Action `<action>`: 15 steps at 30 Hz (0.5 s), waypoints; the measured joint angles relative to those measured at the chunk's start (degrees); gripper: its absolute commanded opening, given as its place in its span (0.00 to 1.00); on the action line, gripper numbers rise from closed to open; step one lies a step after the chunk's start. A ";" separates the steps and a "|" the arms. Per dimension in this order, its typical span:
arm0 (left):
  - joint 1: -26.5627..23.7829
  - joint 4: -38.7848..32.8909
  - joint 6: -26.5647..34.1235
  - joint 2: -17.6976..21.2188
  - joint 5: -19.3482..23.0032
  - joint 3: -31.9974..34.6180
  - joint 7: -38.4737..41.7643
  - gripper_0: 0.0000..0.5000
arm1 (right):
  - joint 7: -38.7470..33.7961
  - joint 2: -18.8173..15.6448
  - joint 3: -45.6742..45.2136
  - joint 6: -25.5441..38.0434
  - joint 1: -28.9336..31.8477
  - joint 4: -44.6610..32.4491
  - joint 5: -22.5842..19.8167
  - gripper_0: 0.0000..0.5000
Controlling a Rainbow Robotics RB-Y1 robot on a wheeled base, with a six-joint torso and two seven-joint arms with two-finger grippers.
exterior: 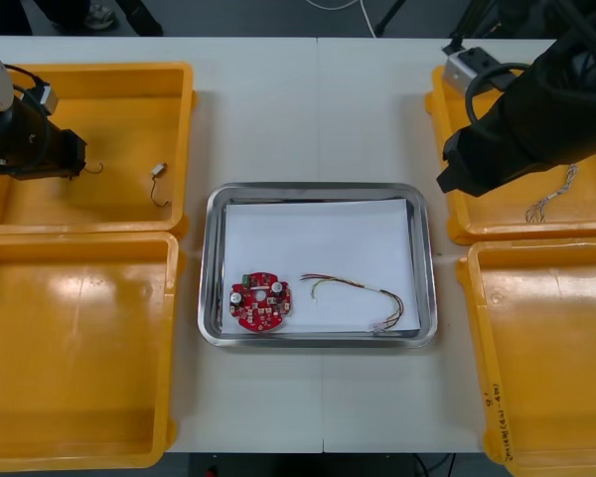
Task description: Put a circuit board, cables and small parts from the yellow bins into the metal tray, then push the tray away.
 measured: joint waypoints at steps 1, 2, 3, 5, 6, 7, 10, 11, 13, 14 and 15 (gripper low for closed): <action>0.00 -0.59 0.87 0.00 -0.01 0.07 0.00 0.00 | -0.97 -0.55 -0.58 0.00 -0.01 0.67 0.00 1.00; 0.00 -1.31 1.76 0.00 -0.03 0.25 0.00 0.00 | -1.87 -1.11 -1.18 0.00 -0.02 1.38 0.00 1.00; 0.00 -2.02 2.66 0.00 -0.08 0.56 0.00 0.00 | -2.42 -1.64 -1.74 0.00 -0.05 2.20 0.01 1.00; 0.00 -3.44 4.40 0.00 -0.24 1.42 0.00 0.00 | -2.46 -2.53 -2.59 0.00 -0.20 3.93 0.18 1.00; 0.00 -4.12 5.19 0.00 -0.39 1.94 0.00 0.00 | -2.46 -2.95 -2.94 0.00 -0.39 4.87 0.43 1.00; 0.00 -4.81 5.90 0.00 -0.50 2.44 0.00 0.00 | -2.46 -3.30 -3.25 0.00 -0.63 5.79 0.85 1.00; 0.00 -7.07 8.44 0.01 -1.04 3.53 0.00 0.00 | -2.46 -4.00 -4.56 0.00 -1.49 8.98 2.77 1.00; 0.00 -7.77 9.20 0.01 -1.21 3.71 0.00 0.00 | -2.46 -4.11 -5.20 0.00 -1.71 10.24 2.99 1.00; 0.00 -9.18 10.87 0.01 -1.49 3.92 0.00 0.00 | -2.46 -4.19 -6.63 0.00 -2.02 12.78 3.29 1.00; 0.00 -9.85 11.72 0.01 -1.65 4.02 0.00 0.00 | -2.46 -4.21 -7.33 0.00 -2.09 14.15 3.82 1.00; 0.00 -10.54 12.60 0.01 -1.81 4.19 0.00 0.00 | -2.46 -4.22 -7.98 0.00 -2.13 15.39 4.61 1.00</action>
